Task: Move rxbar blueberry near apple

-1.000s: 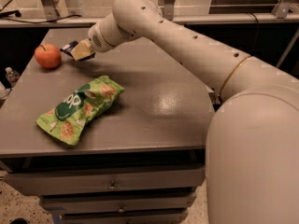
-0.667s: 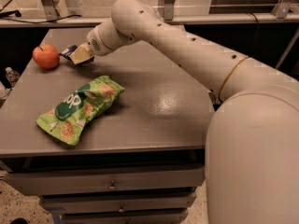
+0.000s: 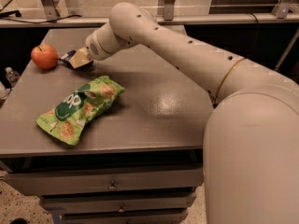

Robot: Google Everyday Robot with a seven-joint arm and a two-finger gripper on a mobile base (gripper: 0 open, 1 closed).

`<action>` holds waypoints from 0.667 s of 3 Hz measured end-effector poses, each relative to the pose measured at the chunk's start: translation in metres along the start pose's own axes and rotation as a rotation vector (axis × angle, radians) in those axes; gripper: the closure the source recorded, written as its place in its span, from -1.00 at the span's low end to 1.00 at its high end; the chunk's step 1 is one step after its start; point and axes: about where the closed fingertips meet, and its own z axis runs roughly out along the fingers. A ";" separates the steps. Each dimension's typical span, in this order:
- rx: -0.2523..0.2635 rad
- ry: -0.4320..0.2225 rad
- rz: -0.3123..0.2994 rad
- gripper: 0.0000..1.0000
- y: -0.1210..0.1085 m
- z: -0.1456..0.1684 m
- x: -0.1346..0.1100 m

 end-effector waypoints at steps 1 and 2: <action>-0.004 0.011 0.008 0.20 0.002 0.004 0.005; -0.005 0.017 0.012 -0.25 0.003 0.005 0.008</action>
Offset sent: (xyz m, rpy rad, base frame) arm -0.0030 -0.0032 -0.0091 -0.0126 0.0222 -0.0089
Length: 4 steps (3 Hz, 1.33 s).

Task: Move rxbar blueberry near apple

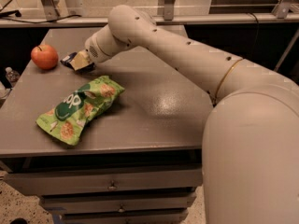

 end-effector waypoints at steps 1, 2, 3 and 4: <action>-0.001 0.004 0.002 -0.72 0.001 0.001 0.002; -0.004 0.006 0.004 -1.00 0.002 0.001 0.003; -0.004 0.006 0.004 -1.00 0.002 0.001 0.003; 0.017 -0.020 0.004 -1.00 -0.010 -0.022 0.003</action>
Offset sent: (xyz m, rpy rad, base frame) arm -0.0027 -0.0039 0.0001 -0.0008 0.0058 -0.0039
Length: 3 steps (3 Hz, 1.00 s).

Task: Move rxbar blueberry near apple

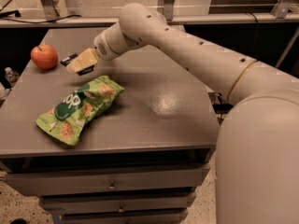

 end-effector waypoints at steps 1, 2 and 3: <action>0.059 -0.087 -0.015 -1.00 -0.032 -0.055 -0.003; 0.150 -0.193 -0.032 -1.00 -0.075 -0.124 -0.003; 0.243 -0.287 -0.068 -1.00 -0.116 -0.192 -0.009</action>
Offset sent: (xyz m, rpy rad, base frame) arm 0.0492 -0.2392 0.1194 0.1819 -0.3338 -0.2391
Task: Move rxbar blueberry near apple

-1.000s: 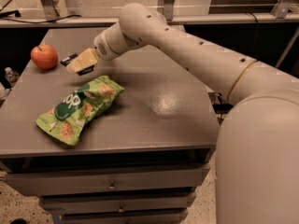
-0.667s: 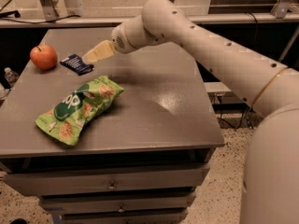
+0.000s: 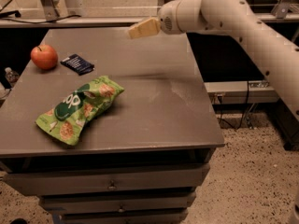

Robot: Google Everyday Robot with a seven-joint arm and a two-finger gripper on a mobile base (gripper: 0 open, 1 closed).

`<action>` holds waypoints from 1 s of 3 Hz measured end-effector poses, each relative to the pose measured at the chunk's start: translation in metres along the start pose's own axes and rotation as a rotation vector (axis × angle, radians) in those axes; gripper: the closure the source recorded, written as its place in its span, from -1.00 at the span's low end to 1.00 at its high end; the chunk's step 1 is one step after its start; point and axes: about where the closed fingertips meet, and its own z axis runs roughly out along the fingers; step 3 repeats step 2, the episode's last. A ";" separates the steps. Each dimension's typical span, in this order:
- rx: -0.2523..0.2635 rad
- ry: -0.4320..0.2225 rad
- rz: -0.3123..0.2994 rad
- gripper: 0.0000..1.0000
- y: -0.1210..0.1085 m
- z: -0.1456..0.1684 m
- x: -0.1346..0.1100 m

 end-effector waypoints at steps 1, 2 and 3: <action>0.086 -0.070 -0.041 -1.00 -0.042 -0.043 -0.024; 0.092 -0.077 -0.046 -1.00 -0.044 -0.046 -0.027; 0.092 -0.077 -0.046 -1.00 -0.044 -0.046 -0.027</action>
Offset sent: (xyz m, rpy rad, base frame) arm 0.0093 -0.0452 0.0351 0.0159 -0.0884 -0.0571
